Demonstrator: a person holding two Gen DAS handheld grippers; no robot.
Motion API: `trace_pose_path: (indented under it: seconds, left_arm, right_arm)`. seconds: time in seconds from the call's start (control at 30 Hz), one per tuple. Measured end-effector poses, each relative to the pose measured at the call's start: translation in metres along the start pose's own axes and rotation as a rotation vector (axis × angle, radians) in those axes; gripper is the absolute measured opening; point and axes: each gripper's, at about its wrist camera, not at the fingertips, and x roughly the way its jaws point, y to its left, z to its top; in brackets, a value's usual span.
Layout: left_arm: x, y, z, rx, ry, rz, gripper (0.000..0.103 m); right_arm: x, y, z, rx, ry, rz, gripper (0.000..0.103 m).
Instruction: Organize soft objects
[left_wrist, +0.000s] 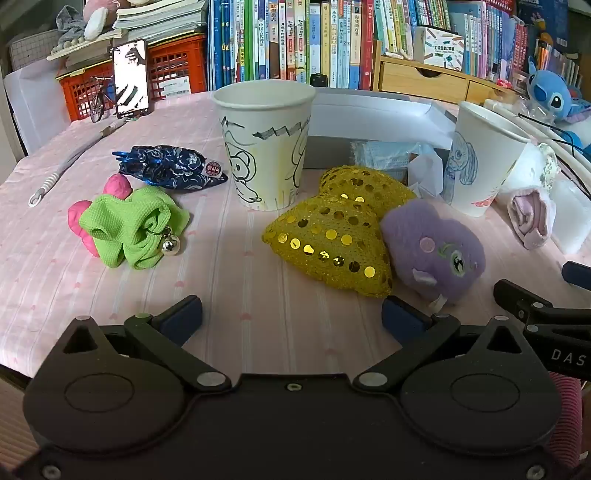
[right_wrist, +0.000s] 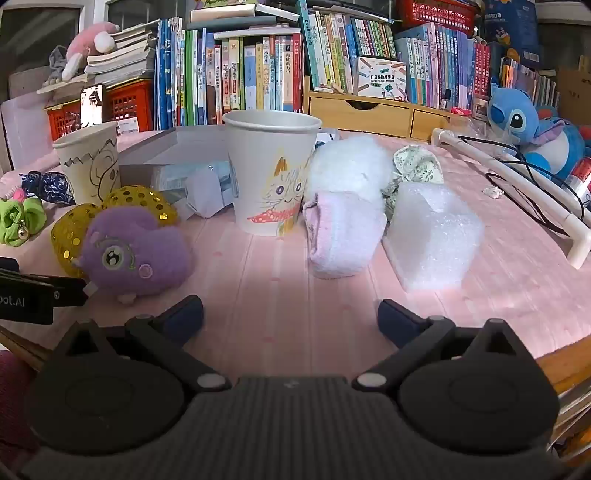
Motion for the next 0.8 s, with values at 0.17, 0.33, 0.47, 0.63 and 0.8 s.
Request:
trace_pose_path:
  seconds: [0.17, 0.33, 0.47, 0.63, 0.8]
  left_arm:
    - [0.0000, 0.0008, 0.0013, -0.003, 0.004, -0.003, 0.103]
    - [0.0000, 0.0003, 0.0003, -0.002, 0.004, -0.002, 0.103]
    - [0.0001, 0.0003, 0.0004, -0.003, 0.005, -0.001, 0.103]
    - [0.0001, 0.0003, 0.0004, -0.002, 0.005, -0.001, 0.103]
    - [0.0002, 0.0003, 0.0004, -0.002, 0.004, -0.001, 0.103]
  right_arm:
    - [0.0007, 0.0002, 0.0015, 0.000, 0.001, 0.001, 0.103]
    - [0.0016, 0.0005, 0.0026, 0.000, 0.005, 0.000, 0.103]
    - [0.0009, 0.0005, 0.0023, -0.001, 0.007, 0.000, 0.103]
    - [0.0002, 0.0006, 0.0017, 0.000, 0.007, 0.000, 0.103]
    - [0.0007, 0.0006, 0.0021, 0.000, 0.010, 0.001, 0.103]
